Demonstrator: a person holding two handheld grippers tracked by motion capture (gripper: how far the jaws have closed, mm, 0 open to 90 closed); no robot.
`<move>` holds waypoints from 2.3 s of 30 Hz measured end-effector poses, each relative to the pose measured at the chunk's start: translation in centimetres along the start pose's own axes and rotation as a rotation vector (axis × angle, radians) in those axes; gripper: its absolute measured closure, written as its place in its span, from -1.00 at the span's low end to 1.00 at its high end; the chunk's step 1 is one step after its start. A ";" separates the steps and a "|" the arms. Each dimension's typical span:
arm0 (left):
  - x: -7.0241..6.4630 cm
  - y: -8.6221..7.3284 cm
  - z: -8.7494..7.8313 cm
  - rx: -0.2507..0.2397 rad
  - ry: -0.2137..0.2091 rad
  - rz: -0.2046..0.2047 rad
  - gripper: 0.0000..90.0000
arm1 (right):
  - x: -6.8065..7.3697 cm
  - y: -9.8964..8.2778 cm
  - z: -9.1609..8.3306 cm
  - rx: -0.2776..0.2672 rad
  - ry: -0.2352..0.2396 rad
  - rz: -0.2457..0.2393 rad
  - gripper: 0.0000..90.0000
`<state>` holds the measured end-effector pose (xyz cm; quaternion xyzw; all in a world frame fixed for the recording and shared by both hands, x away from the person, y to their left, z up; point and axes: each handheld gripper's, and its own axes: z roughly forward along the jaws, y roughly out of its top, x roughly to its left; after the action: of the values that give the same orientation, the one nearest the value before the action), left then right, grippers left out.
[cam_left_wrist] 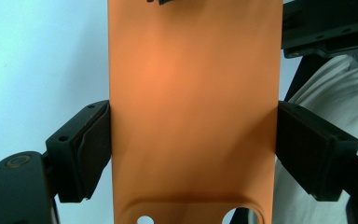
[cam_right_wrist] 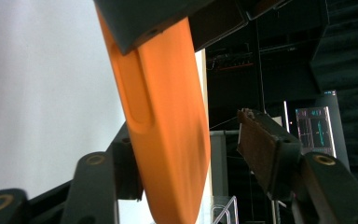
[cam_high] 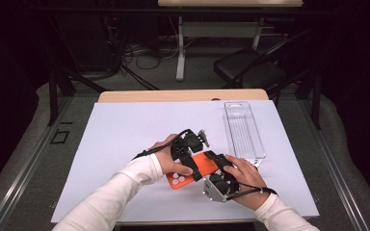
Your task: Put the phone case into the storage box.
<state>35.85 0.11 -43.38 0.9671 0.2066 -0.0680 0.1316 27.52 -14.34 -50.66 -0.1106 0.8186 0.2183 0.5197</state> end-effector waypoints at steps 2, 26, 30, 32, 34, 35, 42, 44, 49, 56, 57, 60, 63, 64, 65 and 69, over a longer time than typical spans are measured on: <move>0.0 0.0 0.0 -0.001 -0.001 0.000 -0.64 | 0.0 0.0 0.0 -0.007 -0.005 -0.015 0.06; 0.2 0.0 0.0 -0.005 -0.022 -0.021 -0.64 | 0.4 -0.1 0.1 -0.010 -0.071 -0.103 0.37; 0.3 0.0 0.0 -0.003 -0.025 -0.020 -0.64 | 0.5 -0.1 0.1 -0.009 -0.075 -0.119 0.40; 0.4 0.0 0.0 -0.008 -0.031 -0.026 -0.64 | 0.6 -0.1 0.2 -0.008 -0.082 -0.129 0.44; 0.4 0.0 0.0 -0.009 -0.033 -0.028 -0.64 | 0.6 -0.1 0.2 -0.008 -0.081 -0.130 0.46; 0.4 0.0 0.0 -0.013 -0.034 -0.032 -0.64 | 0.6 -0.1 0.2 -0.007 -0.083 -0.131 0.47; 0.4 0.0 0.0 -0.009 -0.041 -0.036 -0.64 | 0.8 -0.2 0.4 -0.013 -0.084 -0.134 0.56; 0.5 0.0 0.0 -0.007 -0.043 -0.033 -0.64 | 0.9 -0.2 0.4 -0.013 -0.085 -0.134 0.60; 0.5 -0.1 0.0 -0.010 -0.048 -0.038 -0.64 | 1.0 -0.2 0.5 -0.017 -0.086 -0.148 0.67; 0.6 -0.1 0.0 -0.018 -0.055 -0.045 -0.64 | 1.0 -0.1 0.4 -0.014 -0.094 -0.174 0.77; 0.6 -0.1 0.0 -0.017 -0.055 -0.044 -0.64 | 1.1 -0.1 0.4 -0.009 -0.092 -0.173 0.77; 0.6 -0.1 0.0 -0.012 -0.057 -0.045 -0.64 | 1.1 -0.1 0.5 -0.007 -0.089 -0.177 0.77; 0.7 -0.1 0.0 -0.008 -0.058 -0.045 -0.64 | 1.2 -0.1 0.6 -0.007 -0.092 -0.184 0.78; 0.7 -0.1 0.0 -0.009 -0.059 -0.045 -0.64 | 1.2 -0.1 0.6 -0.008 -0.096 -0.192 0.79; 0.7 -0.1 0.0 -0.008 -0.060 -0.046 -0.64 | 1.2 -0.1 0.6 -0.008 -0.096 -0.192 0.79; 0.8 -0.1 0.0 -0.010 -0.065 -0.048 -0.64 | 1.3 -0.1 0.5 -0.009 -0.102 -0.196 0.82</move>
<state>36.47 0.53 -43.57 0.9585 0.2257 -0.1013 0.1415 27.41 -14.11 -52.06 -0.1810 0.7752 0.1753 0.5792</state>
